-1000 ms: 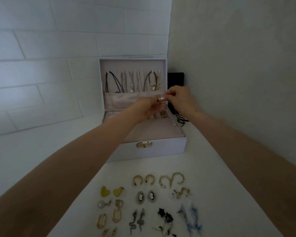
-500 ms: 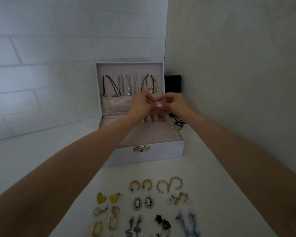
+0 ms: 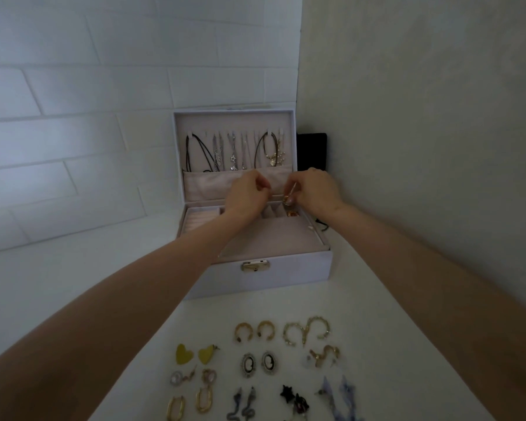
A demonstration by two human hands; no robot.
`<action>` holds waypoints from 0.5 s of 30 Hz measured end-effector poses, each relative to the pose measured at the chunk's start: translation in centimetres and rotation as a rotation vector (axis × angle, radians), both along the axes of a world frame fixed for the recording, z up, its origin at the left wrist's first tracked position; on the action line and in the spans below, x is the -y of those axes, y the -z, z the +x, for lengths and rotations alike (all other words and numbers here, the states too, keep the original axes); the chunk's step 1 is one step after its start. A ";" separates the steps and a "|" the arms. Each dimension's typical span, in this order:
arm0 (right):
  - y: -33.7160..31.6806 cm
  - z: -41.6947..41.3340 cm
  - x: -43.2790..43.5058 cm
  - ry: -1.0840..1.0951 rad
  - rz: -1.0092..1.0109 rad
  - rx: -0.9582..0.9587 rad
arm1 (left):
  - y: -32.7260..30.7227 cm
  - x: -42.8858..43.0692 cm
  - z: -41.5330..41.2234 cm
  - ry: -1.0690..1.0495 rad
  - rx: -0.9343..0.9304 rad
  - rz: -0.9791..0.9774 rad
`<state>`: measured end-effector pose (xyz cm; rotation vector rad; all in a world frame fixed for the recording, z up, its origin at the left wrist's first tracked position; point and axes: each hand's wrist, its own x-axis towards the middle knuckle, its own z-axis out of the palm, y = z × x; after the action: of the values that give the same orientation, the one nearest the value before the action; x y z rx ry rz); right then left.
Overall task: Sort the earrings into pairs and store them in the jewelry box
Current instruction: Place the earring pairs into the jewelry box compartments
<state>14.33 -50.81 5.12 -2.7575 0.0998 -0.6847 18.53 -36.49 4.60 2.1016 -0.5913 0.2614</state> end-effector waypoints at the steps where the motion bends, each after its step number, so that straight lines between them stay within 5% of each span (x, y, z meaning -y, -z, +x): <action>1: -0.1 -0.1 0.0 -0.004 -0.029 -0.015 | 0.1 -0.2 0.0 -0.010 0.013 0.035; 15: 0.3 0.0 -0.4 0.053 -0.170 -0.029 | 0.1 -0.5 -0.4 0.044 0.029 0.149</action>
<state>14.38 -50.39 4.83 -2.9373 0.1273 -0.6970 18.15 -35.97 4.53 2.2276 -0.6918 0.2286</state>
